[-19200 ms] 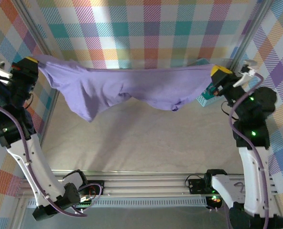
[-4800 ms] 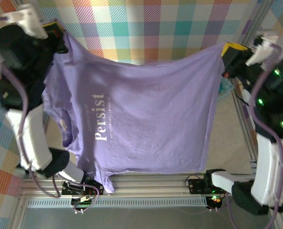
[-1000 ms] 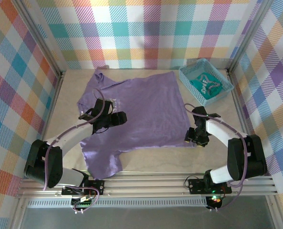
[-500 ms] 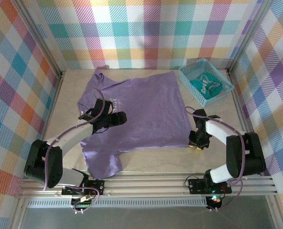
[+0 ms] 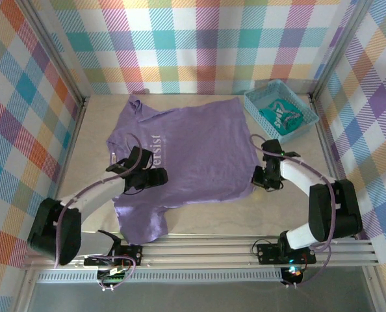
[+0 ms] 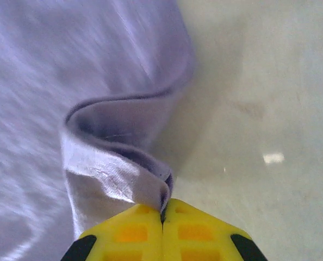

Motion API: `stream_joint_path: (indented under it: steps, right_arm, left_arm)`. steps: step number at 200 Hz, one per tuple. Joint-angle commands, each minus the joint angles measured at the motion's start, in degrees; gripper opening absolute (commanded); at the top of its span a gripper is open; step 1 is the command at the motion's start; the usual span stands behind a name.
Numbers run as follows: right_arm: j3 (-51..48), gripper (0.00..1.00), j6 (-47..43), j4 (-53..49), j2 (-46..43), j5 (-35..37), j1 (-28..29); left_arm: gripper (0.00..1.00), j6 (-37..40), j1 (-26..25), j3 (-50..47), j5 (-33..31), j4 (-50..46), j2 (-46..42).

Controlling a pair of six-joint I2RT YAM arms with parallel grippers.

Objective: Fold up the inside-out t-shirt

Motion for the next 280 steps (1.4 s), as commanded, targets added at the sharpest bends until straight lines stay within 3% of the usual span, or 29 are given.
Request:
stream_joint_path:
  steps: [1, 59, 105, 127, 158, 184, 210, 249, 280]
  right_arm:
    - [4.63, 0.00, -3.20, 2.06, 2.76, 1.09, -1.11]
    - [11.64, 0.00, -5.39, 3.65, 9.15, -0.08, -6.34]
    - [18.23, 0.00, -6.43, 3.26, 11.64, -1.53, -10.00]
    - [18.35, 0.00, -6.53, 3.29, 10.94, -2.90, -10.07]
    - [16.20, 0.00, -7.11, 3.54, 9.47, -4.12, -10.06]
    - [14.37, 0.00, -7.65, 3.92, 7.21, -5.87, -10.06]
    - [12.59, 0.00, -8.03, 4.13, 4.02, -6.63, -10.06]
    - [11.95, 0.01, -8.14, 4.48, 2.02, -8.02, -9.90]
    - [12.39, 0.01, -8.29, 4.72, 2.27, -8.97, -9.95]
  left_arm:
    - [0.73, -0.71, 0.37, 3.39, -1.64, 3.26, 6.15]
    - [0.73, 1.64, 0.61, 16.17, 0.81, 5.94, 23.00]
    - [0.73, 5.69, 0.54, 32.41, 2.22, 2.49, 32.79]
    - [0.74, 7.27, -0.29, 31.86, 1.81, 2.31, 27.75]
    - [0.75, 5.50, -1.24, 18.40, 1.41, 1.80, 14.07]
    - [0.75, 0.99, -1.32, 4.68, -5.68, -4.16, -1.01]
    - [0.73, -4.29, -2.09, -1.88, -11.86, -15.64, -11.81]
    - [0.72, -16.53, -8.54, -8.81, -13.95, -24.44, -18.33]
    - [0.72, -20.66, -12.59, -10.58, -14.91, -27.60, -17.64]
